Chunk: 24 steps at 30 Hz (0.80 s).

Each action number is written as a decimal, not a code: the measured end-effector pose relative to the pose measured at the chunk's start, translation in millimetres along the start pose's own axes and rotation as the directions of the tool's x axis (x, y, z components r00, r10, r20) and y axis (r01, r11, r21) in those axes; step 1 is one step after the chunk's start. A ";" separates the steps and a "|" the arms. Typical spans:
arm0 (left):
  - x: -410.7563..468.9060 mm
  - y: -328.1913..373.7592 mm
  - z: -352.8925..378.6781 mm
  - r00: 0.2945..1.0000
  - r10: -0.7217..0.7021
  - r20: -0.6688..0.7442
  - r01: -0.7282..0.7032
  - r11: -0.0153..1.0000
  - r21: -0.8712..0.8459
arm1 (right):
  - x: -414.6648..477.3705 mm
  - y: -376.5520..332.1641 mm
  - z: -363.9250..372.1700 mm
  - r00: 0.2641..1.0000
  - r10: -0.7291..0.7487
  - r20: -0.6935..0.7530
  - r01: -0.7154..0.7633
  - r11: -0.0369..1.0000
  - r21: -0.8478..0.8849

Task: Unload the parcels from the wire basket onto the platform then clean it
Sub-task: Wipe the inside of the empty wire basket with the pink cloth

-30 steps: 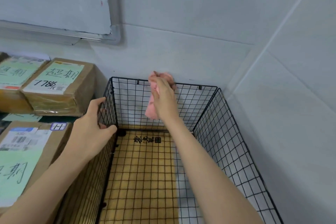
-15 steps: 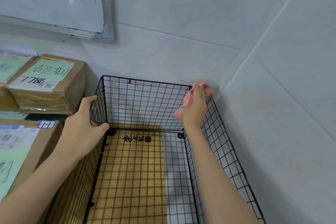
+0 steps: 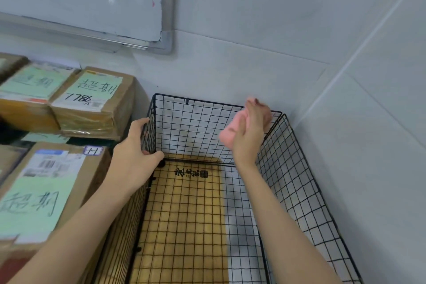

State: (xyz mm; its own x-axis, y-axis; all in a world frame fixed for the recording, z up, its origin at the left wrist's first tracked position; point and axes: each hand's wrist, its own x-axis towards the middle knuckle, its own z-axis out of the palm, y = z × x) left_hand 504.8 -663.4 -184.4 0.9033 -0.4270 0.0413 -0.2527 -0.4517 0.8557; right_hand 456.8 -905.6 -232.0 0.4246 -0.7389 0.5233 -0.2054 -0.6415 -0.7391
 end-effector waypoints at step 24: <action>4.4 -11.3 3.5 1.000 0.018 -0.019 -0.019 0.998 -0.068 | -113.4 41.1 169.4 0.775 -0.380 0.505 0.398 0.914 0.075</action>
State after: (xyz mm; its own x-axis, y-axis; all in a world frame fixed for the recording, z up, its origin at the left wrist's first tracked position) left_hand 510.4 -662.9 -195.7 0.9050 -0.4203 0.0666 -0.2460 -0.3890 0.8878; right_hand 549.6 -813.2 -393.6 0.8523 -0.2252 0.4721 0.0478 -0.8652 -0.4991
